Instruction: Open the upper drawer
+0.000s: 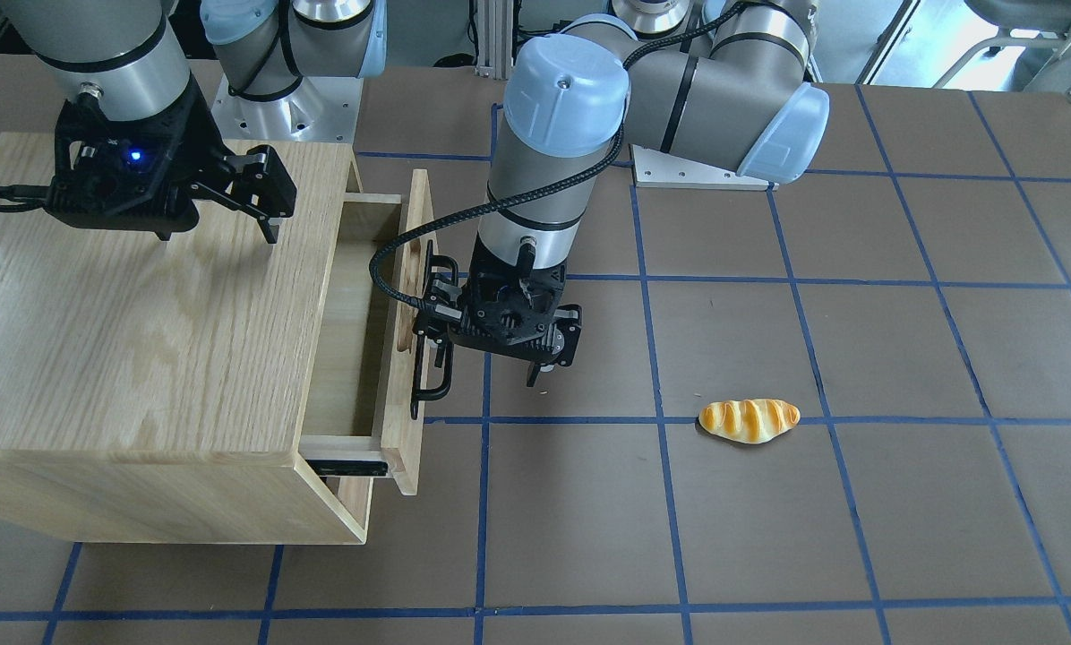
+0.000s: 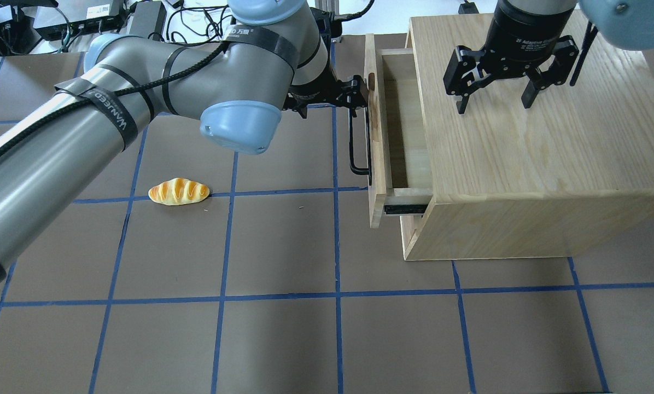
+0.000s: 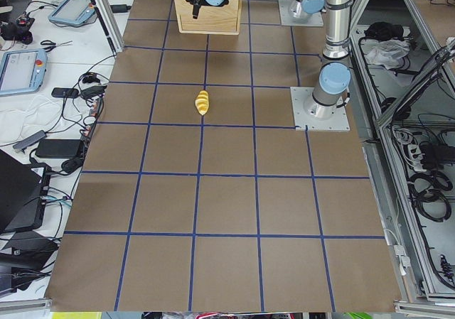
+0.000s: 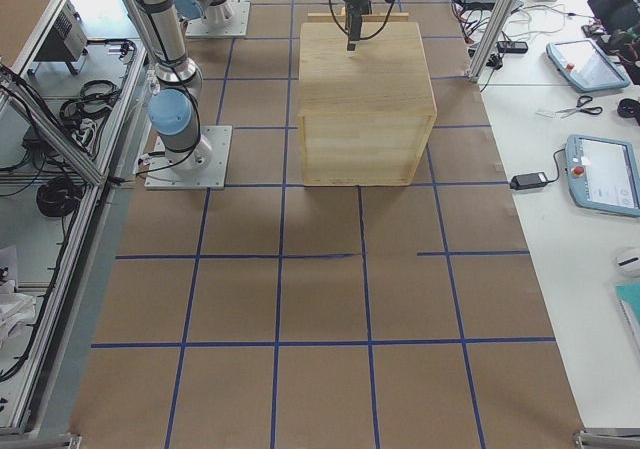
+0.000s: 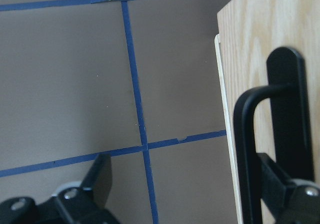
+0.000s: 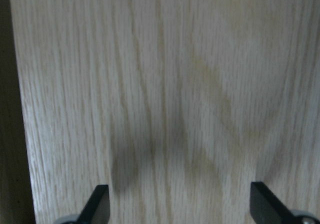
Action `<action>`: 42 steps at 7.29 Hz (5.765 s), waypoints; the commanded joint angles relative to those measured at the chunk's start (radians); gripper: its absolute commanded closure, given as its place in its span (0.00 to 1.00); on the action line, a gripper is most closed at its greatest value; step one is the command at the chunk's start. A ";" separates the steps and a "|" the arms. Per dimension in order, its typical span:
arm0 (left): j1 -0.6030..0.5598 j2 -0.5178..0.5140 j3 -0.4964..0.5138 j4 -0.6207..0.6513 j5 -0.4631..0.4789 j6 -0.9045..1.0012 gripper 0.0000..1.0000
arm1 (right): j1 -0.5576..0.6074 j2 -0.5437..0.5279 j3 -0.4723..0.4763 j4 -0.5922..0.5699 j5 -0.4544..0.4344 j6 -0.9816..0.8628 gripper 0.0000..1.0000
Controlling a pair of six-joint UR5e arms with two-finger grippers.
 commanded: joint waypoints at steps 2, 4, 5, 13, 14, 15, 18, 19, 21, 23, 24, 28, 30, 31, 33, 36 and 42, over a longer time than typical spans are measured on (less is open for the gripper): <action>0.022 0.003 0.000 0.000 0.000 0.032 0.00 | 0.000 0.000 0.000 0.000 0.000 0.000 0.00; 0.030 0.003 -0.001 -0.002 0.002 0.053 0.00 | 0.000 0.000 0.000 0.000 0.000 0.000 0.00; 0.036 0.003 -0.001 -0.002 0.002 0.068 0.00 | 0.000 0.000 0.000 0.000 0.000 0.001 0.00; 0.053 0.008 0.000 -0.017 0.023 0.123 0.00 | -0.002 0.000 0.000 0.000 0.000 0.000 0.00; 0.062 0.009 0.000 -0.019 0.023 0.138 0.00 | 0.000 0.000 0.000 0.000 0.000 0.001 0.00; 0.070 0.009 0.000 -0.023 0.023 0.152 0.00 | 0.000 0.000 0.000 0.000 0.000 0.001 0.00; 0.075 0.011 0.002 -0.032 0.025 0.169 0.00 | 0.000 0.000 0.000 0.000 0.000 0.001 0.00; 0.081 0.015 0.002 -0.032 0.025 0.186 0.00 | 0.000 0.000 0.000 0.000 0.000 0.001 0.00; 0.094 0.018 0.002 -0.037 0.025 0.209 0.00 | 0.000 0.000 0.000 0.000 0.000 0.001 0.00; 0.099 0.018 0.000 -0.039 0.025 0.211 0.00 | 0.000 0.000 0.001 0.000 0.000 0.001 0.00; 0.102 0.018 0.002 -0.039 0.025 0.226 0.00 | 0.000 0.000 0.001 0.000 0.000 0.000 0.00; 0.121 0.060 0.004 -0.119 0.031 0.240 0.00 | 0.000 0.000 0.000 0.000 0.000 0.001 0.00; 0.153 0.129 0.026 -0.245 0.057 0.231 0.00 | 0.000 0.000 0.000 0.000 0.000 0.000 0.00; 0.185 0.168 0.049 -0.361 0.081 0.205 0.00 | 0.000 0.000 0.000 0.000 0.000 0.000 0.00; 0.287 0.233 0.062 -0.495 0.092 0.166 0.00 | 0.000 0.000 0.000 0.000 0.000 0.000 0.00; 0.396 0.287 0.054 -0.577 0.152 0.175 0.00 | 0.000 0.000 0.001 0.000 0.000 0.001 0.00; 0.418 0.307 0.056 -0.626 0.105 0.171 0.00 | 0.000 0.000 0.000 0.000 0.000 0.000 0.00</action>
